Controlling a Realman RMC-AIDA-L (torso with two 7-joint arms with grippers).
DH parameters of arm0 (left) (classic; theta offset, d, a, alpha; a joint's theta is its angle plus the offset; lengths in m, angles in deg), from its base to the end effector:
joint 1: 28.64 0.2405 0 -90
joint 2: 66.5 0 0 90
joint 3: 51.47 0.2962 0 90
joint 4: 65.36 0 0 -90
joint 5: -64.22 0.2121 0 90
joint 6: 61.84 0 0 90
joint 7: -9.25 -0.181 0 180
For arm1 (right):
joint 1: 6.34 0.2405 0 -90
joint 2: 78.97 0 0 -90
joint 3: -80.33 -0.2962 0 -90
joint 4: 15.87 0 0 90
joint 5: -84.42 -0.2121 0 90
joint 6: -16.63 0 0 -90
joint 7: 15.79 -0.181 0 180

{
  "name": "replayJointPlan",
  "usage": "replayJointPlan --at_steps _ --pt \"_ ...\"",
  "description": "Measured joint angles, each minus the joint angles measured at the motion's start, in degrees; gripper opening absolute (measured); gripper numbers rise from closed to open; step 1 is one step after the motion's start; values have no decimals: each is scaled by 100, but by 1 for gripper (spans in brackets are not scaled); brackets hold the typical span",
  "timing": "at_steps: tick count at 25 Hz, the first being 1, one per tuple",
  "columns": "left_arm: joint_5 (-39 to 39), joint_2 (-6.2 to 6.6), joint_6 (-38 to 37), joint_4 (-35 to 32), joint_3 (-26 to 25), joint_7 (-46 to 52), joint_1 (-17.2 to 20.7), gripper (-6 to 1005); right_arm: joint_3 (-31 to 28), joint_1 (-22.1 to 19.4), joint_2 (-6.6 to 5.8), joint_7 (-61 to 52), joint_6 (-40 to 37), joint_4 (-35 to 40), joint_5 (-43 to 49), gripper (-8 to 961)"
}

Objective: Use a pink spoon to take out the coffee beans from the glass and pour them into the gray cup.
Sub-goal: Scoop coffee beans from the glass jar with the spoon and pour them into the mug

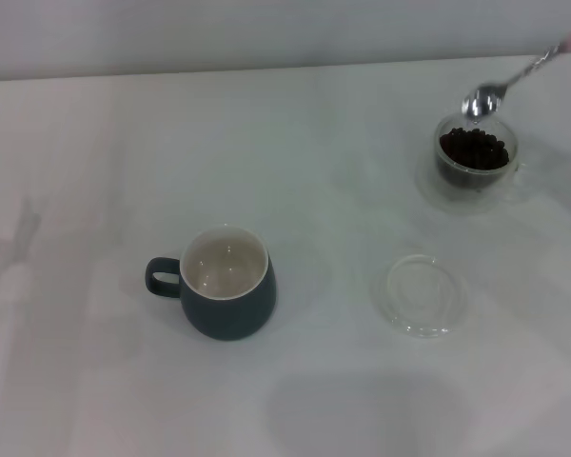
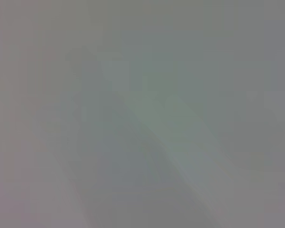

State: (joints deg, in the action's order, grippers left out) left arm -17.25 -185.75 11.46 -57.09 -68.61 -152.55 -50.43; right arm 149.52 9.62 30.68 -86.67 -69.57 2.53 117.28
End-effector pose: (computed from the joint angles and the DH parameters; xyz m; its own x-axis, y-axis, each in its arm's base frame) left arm -0.3764 0.3470 -0.0389 0.5529 -0.0213 0.8330 0.8279 -0.0990 -0.5520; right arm 0.3477 0.3444 0.0711 0.1768 -0.0500 -0.9830 -0.8387 -0.5304 -0.1239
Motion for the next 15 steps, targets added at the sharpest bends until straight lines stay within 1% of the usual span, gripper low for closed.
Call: replayJointPlan --at_steps 3,7,10,13,15 --pt "1 -3 8 -44 0 0 0 888 -111 211 -96 675 169 130 19 152" --pt "23 -10 9 -32 0 0 0 888 -135 346 -106 1831 370 263 168 151" --pt "21 -10 22 -15 0 0 -1 887 -142 354 -70 2026 567 331 312 151" --pt "13 -10 28 -14 0 0 -12 887 -142 346 22 2133 871 403 535 150" --pt "7 -10 28 -23 0 0 -19 887 -146 327 109 2274 1116 441 658 150"
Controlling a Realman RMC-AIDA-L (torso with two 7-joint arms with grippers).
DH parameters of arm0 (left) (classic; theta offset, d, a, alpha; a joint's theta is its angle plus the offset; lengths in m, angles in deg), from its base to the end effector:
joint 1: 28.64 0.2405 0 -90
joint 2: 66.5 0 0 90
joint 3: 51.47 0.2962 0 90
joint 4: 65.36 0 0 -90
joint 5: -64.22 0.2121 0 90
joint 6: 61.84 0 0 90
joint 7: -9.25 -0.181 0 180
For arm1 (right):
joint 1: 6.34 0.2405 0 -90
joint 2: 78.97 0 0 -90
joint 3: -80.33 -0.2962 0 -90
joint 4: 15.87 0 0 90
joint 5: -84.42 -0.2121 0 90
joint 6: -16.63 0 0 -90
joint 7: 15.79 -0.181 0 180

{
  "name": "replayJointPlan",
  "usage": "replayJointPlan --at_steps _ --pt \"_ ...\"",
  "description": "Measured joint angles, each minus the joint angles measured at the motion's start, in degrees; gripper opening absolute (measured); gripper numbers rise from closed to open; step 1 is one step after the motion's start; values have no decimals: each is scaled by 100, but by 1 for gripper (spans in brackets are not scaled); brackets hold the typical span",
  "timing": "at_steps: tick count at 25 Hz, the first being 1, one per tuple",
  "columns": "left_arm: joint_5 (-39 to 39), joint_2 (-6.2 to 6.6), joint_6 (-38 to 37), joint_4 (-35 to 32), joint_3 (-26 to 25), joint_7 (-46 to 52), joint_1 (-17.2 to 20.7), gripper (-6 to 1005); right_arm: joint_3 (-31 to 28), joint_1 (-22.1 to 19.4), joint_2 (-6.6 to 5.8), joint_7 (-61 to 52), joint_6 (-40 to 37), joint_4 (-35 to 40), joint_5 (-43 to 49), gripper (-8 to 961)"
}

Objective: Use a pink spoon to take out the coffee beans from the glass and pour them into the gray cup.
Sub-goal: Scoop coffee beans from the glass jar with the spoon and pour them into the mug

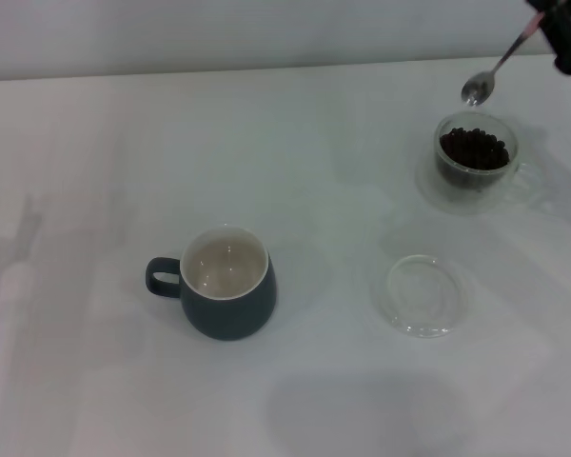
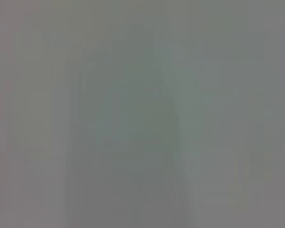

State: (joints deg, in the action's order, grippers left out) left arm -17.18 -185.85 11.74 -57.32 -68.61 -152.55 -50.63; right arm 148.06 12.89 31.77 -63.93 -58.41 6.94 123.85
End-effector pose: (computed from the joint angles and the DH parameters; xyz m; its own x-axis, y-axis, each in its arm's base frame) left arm -0.3747 0.3481 -0.0387 0.5545 -0.0272 0.8318 0.8260 -0.1036 -0.5540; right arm 0.3377 0.3827 0.0532 0.5849 0.0884 -0.8063 -0.6734 -0.5012 -0.5435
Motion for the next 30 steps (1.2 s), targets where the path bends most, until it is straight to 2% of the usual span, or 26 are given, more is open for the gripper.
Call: replayJointPlan --at_steps 4,13,25,30 --pt "-6 0 -32 -10 0 0 -20 887 -11 -40 116 218 166 -5 47 150" --pt "-7 0 -45 -4 0 0 -27 887 -17 -173 159 258 480 -50 23 150" --pt "28 0 -54 -21 8 0 -16 888 -20 -177 355 411 1032 -49 38 150" --pt "38 0 -47 -22 33 0 1 888 -26 -183 371 161 1058 -164 -8 150"
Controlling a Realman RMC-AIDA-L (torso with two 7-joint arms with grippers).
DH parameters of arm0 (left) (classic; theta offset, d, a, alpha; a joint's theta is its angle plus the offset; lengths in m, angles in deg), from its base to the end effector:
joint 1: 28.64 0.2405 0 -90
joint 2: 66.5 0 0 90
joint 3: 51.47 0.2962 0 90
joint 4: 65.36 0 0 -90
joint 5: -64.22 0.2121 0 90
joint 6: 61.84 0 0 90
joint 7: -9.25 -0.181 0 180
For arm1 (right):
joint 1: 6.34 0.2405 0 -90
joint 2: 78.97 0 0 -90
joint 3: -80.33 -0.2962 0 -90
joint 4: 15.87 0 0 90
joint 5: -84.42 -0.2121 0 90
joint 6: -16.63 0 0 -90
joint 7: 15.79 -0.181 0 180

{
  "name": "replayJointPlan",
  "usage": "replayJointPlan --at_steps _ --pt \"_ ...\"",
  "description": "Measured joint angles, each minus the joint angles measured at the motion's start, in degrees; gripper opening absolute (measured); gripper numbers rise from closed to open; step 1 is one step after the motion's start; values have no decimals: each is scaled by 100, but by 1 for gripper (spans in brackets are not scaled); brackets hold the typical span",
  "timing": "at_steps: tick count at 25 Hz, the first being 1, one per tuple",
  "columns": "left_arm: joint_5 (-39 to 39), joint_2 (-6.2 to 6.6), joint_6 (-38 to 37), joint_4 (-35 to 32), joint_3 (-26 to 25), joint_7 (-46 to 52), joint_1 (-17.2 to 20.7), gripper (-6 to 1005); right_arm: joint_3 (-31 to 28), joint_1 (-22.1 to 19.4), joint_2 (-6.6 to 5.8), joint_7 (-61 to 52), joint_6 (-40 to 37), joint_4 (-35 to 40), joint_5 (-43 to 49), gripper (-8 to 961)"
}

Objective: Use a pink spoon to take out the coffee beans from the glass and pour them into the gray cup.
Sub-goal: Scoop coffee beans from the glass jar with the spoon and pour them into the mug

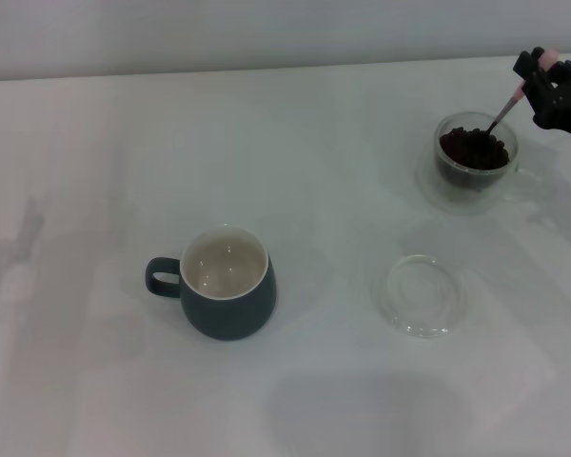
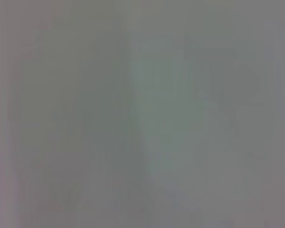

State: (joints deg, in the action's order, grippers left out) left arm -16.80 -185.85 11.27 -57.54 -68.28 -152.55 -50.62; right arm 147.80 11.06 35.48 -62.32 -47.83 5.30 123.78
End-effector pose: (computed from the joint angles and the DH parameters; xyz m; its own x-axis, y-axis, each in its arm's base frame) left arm -0.3755 0.3477 -0.0407 0.5615 -0.0155 0.8273 0.8214 -0.1105 -0.5596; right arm 0.3753 0.3746 0.0153 0.5927 -0.0700 -0.8024 -0.7674 -0.3516 -0.5362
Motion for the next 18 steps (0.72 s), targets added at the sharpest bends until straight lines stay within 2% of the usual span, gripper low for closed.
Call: replayJointPlan --at_steps 8,18 --pt "-1 0 4 0 11 0 11 887 -47 -10 5 -750 296 -28 -20 150" --pt "-8 0 14 0 -4 0 18 887 -44 -19 -107 -2234 621 -6 29 150"
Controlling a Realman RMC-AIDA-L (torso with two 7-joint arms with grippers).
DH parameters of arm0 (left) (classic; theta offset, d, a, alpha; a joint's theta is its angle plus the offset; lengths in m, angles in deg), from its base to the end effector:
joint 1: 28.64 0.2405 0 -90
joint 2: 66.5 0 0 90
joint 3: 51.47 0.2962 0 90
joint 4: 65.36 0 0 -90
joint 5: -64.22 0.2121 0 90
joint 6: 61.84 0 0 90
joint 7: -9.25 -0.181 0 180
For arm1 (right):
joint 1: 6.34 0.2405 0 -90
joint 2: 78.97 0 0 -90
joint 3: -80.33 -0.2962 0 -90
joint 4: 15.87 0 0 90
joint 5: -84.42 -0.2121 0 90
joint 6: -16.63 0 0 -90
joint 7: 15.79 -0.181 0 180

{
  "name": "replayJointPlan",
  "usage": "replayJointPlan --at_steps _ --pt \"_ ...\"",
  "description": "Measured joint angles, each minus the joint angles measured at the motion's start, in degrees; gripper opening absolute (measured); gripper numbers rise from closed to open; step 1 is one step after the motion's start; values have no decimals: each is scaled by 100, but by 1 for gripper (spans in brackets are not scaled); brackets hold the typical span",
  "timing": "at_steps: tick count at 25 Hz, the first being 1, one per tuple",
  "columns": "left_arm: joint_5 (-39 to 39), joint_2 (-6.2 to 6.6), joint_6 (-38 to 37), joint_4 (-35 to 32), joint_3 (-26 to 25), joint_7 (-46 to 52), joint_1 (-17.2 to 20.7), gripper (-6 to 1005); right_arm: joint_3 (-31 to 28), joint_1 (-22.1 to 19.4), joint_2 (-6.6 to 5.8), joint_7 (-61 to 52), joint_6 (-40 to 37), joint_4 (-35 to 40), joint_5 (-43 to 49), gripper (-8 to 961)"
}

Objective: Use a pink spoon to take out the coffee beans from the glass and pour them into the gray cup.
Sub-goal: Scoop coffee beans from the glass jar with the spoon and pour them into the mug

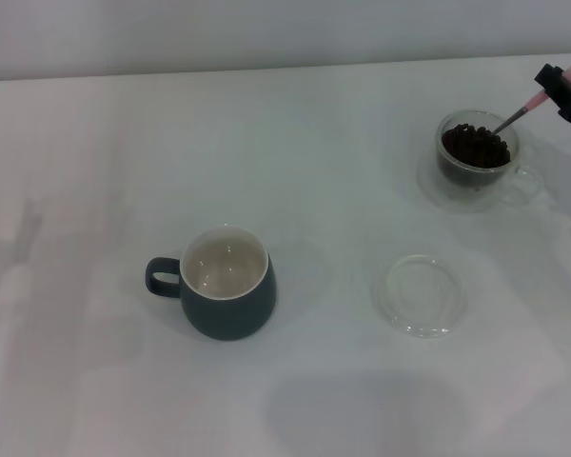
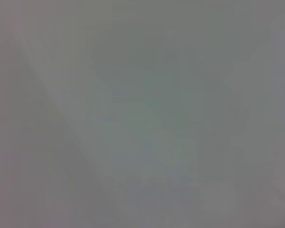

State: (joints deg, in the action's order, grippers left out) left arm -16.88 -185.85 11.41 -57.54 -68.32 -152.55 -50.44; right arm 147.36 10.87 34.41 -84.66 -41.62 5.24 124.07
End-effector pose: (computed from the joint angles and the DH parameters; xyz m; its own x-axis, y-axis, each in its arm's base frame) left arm -0.3764 0.3466 -0.0401 0.5608 -0.0167 0.8278 0.8222 -0.1068 -0.5591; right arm 0.4005 0.3774 0.0224 0.2798 -0.2295 -0.9322 -0.9515 -0.1957 -0.2374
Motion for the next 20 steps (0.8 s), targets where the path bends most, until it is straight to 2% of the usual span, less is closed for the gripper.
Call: replayJointPlan --at_steps 10,20 --pt "-28 0 50 24 -20 0 57 887 59 -33 -158 -1328 93 -19 162 150" --pt "-28 9 61 3 -21 0 21 887 14 -70 -128 -2005 252 -27 185 150"
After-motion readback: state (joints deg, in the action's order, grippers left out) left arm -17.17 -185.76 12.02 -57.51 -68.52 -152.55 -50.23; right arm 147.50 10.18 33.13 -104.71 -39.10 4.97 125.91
